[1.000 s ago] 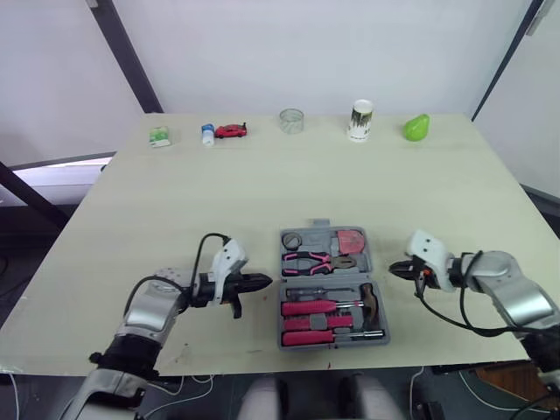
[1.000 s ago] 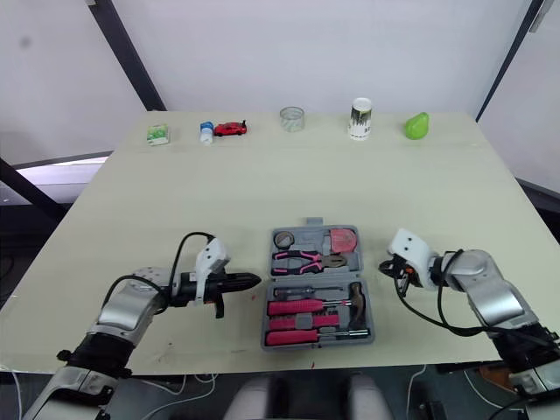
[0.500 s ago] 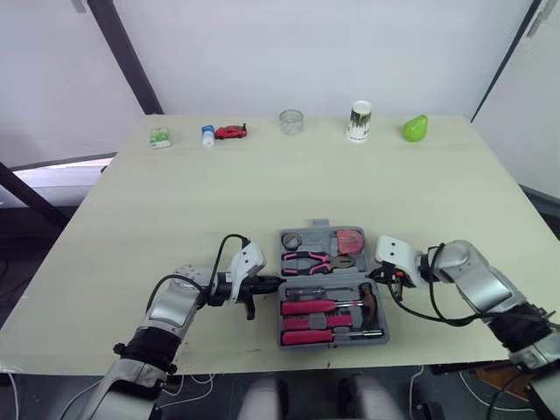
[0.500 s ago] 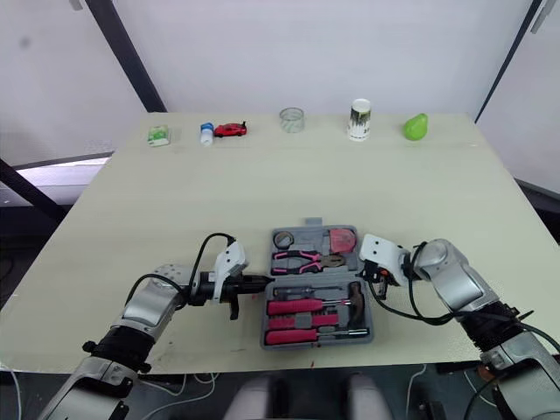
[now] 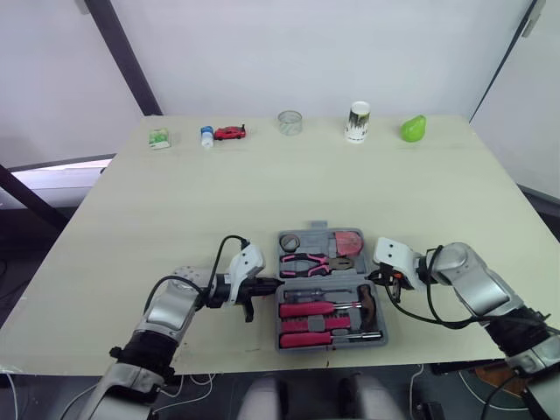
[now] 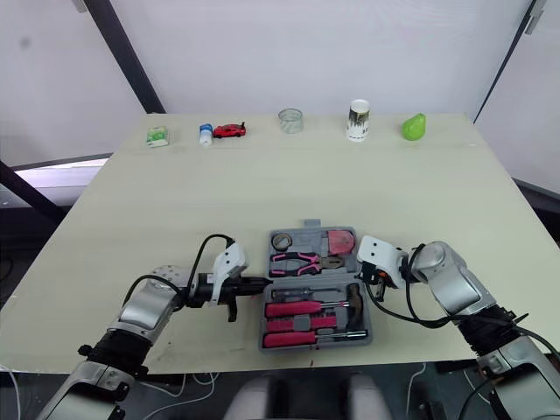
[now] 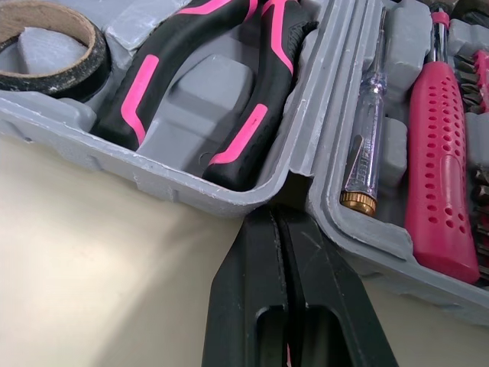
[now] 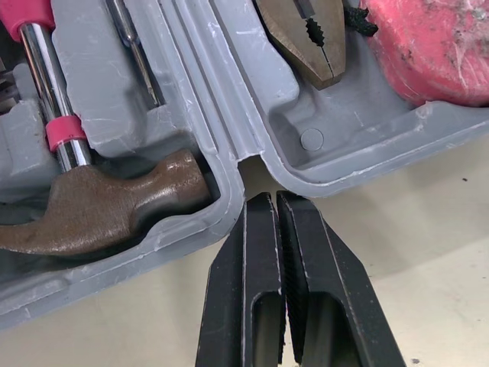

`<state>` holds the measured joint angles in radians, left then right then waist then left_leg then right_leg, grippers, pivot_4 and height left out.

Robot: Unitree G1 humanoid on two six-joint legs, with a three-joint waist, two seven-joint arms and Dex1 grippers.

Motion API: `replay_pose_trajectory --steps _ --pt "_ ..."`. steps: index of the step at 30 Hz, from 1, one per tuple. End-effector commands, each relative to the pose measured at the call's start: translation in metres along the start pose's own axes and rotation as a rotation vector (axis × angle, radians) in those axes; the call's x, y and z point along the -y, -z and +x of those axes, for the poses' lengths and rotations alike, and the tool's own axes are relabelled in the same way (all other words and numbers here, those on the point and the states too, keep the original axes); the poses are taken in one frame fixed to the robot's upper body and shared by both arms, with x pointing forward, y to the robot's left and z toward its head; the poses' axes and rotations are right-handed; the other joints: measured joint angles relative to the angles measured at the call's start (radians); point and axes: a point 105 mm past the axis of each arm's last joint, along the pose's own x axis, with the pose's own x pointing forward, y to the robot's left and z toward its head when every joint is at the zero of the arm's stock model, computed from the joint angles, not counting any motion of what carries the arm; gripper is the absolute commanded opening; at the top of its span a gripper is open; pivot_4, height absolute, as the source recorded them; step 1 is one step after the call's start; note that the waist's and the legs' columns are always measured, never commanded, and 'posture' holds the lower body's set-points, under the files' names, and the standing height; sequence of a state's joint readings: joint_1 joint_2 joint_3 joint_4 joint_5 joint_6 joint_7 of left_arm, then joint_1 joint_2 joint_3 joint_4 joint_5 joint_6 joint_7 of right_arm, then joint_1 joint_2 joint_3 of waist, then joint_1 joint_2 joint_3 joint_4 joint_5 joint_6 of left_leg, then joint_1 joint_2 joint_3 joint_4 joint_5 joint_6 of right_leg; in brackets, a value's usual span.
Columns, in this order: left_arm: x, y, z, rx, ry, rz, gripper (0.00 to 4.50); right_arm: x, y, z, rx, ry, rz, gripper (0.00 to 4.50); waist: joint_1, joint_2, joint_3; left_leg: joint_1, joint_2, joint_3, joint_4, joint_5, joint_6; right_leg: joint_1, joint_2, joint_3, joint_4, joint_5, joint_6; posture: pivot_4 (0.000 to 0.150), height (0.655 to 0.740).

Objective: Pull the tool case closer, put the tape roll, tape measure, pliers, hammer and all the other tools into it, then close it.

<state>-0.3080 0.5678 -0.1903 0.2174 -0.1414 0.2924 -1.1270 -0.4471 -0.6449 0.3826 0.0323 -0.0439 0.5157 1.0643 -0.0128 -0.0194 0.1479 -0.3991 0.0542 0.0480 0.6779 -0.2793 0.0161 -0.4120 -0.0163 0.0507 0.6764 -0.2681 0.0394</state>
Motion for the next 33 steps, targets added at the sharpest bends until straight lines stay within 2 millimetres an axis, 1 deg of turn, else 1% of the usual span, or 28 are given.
replay_pose_trajectory --steps 1,4,9,12,20,33 --pt "0.010 -0.018 0.005 0.040 0.042 0.048 0.06 -0.018 -0.020 0.005 0.072 -0.078 -0.038 0.12 0.000 0.000 0.000 0.000 0.000 0.000 0.000 0.000 0.000 0.000 0.000 0.000 0.000 0.000 0.000 0.150 0.7400" --pt "0.010 -0.021 0.004 0.038 0.037 0.045 0.06 -0.019 -0.021 0.005 0.075 -0.080 -0.034 0.12 0.000 0.000 0.000 0.000 0.000 0.000 0.001 0.000 0.000 0.000 0.000 0.000 0.001 0.000 0.000 0.150 0.7400" --pt "0.005 -0.028 -0.001 0.031 0.007 0.047 0.06 -0.022 -0.025 0.008 0.087 -0.091 -0.034 0.12 -0.001 0.000 0.000 0.000 0.000 0.000 0.001 0.000 0.000 0.000 0.000 0.000 0.001 0.000 0.000 0.150 0.7400" --pt "0.005 -0.028 -0.003 0.026 0.005 0.045 0.06 -0.023 -0.026 0.008 0.089 -0.093 -0.034 0.12 -0.002 0.000 0.000 0.000 0.000 0.000 0.002 0.000 0.000 0.000 0.000 0.000 0.002 0.000 0.000 0.150 0.7400" --pt "0.009 -0.020 -0.006 0.006 0.005 0.035 0.06 -0.028 -0.028 0.009 0.097 -0.110 -0.032 0.12 -0.002 0.000 0.000 0.000 0.000 0.000 0.002 0.000 0.000 0.000 0.001 0.000 0.002 0.000 0.000 0.150 0.7400" --pt "0.015 -0.001 -0.007 -0.012 0.010 0.016 0.06 -0.034 -0.024 0.007 0.087 -0.123 -0.021 0.12 -0.002 0.000 0.000 0.000 0.000 0.000 0.002 0.000 0.000 0.000 0.001 0.000 0.002 0.000 0.000 0.150 0.7400"
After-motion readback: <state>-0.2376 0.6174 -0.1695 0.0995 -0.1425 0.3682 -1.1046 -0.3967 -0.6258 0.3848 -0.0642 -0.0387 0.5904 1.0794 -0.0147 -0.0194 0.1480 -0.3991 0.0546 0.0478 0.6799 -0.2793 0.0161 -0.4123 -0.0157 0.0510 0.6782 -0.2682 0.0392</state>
